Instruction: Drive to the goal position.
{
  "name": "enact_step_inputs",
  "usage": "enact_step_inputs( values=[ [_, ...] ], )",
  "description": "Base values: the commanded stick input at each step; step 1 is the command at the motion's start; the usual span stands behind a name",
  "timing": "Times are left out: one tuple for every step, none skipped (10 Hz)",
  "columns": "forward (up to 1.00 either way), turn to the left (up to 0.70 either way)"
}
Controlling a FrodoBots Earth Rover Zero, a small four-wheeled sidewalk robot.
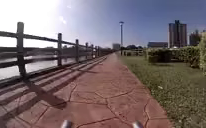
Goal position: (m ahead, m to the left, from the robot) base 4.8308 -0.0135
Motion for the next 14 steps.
enact_step_inputs(
  values=[
    [0.5,0.0],
    [0.5,0.0],
    [0.5,0.0],
    [0.5,0.0],
    [0.5,0.0],
    [0.5,0.0],
    [0.5,0.0],
    [0.5,0.0],
    [0.5,0.0],
    [0.5,0.0],
    [0.5,0.0],
    [0.5,0.0],
    [0.5,0.0],
    [0.5,0.05]
  ],
)
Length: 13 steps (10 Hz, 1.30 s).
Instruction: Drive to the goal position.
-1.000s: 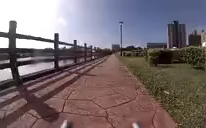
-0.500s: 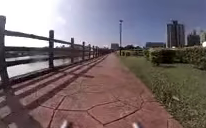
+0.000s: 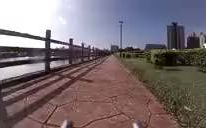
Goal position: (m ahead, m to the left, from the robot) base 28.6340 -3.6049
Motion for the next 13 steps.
enact_step_inputs(
  values=[
    [0.5,0.0],
    [0.5,0.0],
    [0.5,0.0],
    [0.5,0.0],
    [0.5,0.0],
    [0.5,0.0],
    [0.5,0.0],
    [0.5,0.0],
    [0.5,0.0],
    [0.5,0.0],
    [0.5,0.0],
    [0.5,0.0],
    [0.5,0.0]
  ],
)
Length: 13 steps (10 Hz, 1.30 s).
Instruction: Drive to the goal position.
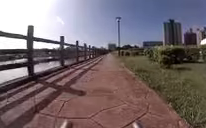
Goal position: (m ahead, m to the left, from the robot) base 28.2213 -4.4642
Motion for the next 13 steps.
enact_step_inputs(
  values=[
    [0.5,0.0],
    [0.5,0.0],
    [0.5,0.0],
    [0.5,0.0],
    [0.5,0.0],
    [0.5,0.0],
    [0.5,0.0],
    [0.5,0.0],
    [0.5,0.0],
    [0.5,0.0],
    [0.5,0.0],
    [0.5,0.0],
    [0.5,0.0]
  ],
)
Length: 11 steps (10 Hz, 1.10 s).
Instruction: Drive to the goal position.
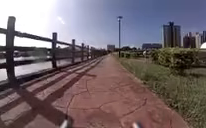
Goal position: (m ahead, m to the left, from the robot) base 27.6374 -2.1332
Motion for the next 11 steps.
enact_step_inputs(
  values=[
    [0.5,0.0],
    [0.5,0.0],
    [0.5,0.0],
    [0.5,0.0],
    [0.5,0.0],
    [0.5,0.0],
    [0.5,0.0],
    [0.5,0.0],
    [0.5,0.0],
    [0.5,0.0],
    [0.5,0.0]
  ],
)
